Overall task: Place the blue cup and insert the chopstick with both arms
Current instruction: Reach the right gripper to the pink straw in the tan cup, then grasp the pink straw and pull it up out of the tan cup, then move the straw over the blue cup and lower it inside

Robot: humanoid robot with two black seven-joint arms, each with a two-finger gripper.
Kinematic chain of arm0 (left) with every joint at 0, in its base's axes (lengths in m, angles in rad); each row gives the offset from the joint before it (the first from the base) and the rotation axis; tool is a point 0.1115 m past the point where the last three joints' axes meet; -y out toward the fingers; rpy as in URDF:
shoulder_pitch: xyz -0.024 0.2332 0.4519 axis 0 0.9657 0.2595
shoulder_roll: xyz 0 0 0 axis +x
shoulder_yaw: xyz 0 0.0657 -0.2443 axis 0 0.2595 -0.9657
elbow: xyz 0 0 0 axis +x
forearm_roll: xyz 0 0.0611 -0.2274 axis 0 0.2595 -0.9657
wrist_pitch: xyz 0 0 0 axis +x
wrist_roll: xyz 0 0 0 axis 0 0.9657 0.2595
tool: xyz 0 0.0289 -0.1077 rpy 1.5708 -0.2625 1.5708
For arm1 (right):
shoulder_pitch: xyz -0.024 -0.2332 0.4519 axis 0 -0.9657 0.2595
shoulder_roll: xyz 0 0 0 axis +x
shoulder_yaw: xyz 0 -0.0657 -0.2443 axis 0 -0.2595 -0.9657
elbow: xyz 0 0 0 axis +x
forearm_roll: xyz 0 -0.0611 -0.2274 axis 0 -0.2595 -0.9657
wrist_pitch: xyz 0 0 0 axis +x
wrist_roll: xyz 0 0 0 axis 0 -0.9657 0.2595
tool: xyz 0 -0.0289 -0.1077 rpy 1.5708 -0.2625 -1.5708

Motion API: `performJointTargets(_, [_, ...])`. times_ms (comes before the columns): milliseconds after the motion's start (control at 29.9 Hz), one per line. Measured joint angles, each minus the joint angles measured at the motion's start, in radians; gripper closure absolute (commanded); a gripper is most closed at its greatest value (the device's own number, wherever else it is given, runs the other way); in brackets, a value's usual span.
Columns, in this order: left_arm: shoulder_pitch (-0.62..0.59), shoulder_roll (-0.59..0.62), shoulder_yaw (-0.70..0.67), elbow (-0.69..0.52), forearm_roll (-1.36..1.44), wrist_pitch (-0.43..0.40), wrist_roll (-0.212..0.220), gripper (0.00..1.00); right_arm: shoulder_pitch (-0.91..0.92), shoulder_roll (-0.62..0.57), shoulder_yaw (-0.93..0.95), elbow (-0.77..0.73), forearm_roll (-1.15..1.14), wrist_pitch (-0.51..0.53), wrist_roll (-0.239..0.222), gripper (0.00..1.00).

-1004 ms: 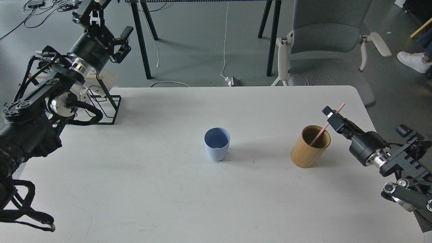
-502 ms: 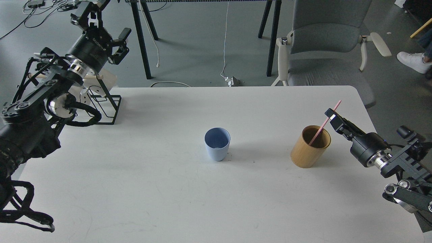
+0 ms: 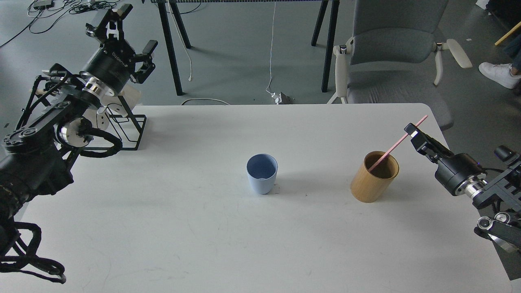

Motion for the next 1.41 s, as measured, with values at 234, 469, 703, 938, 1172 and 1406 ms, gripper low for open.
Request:
performJointTargets(234, [0.005, -0.001, 0.000, 0.001, 0.000, 0.000, 0.000, 0.02, 0.013, -0.219, 0.111, 0.185, 0.013, 0.000, 0.000, 1.00])
performJointTargets(469, [0.022, -0.002, 0.002, 0.044, 0.000, 0.000, 0.000, 0.02, 0.146, -0.284, 0.164, 0.259, 0.012, 0.000, 0.000, 1.00])
performJointTargets(703, [0.065, 0.010, 0.004, 0.077, 0.001, 0.000, 0.000, 0.02, 0.471, -0.049, -0.071, 0.188, -0.014, 0.000, 0.000, 1.00])
performJointTargets(938, [0.099, 0.029, 0.006, 0.080, 0.003, 0.000, 0.000, 0.02, 0.700, 0.187, -0.379, 0.047, -0.089, 0.000, 0.000, 1.00])
performJointTargets(1172, [0.117, 0.024, 0.008, 0.083, 0.003, 0.000, 0.000, 0.02, 0.706, 0.302, -0.435, 0.001, -0.195, 0.000, 0.000, 0.99])
performJointTargets(1406, [0.136, 0.017, 0.008, 0.083, 0.002, 0.000, 0.000, 0.02, 0.703, 0.369, -0.496, -0.036, -0.213, 0.000, 0.000, 0.98])
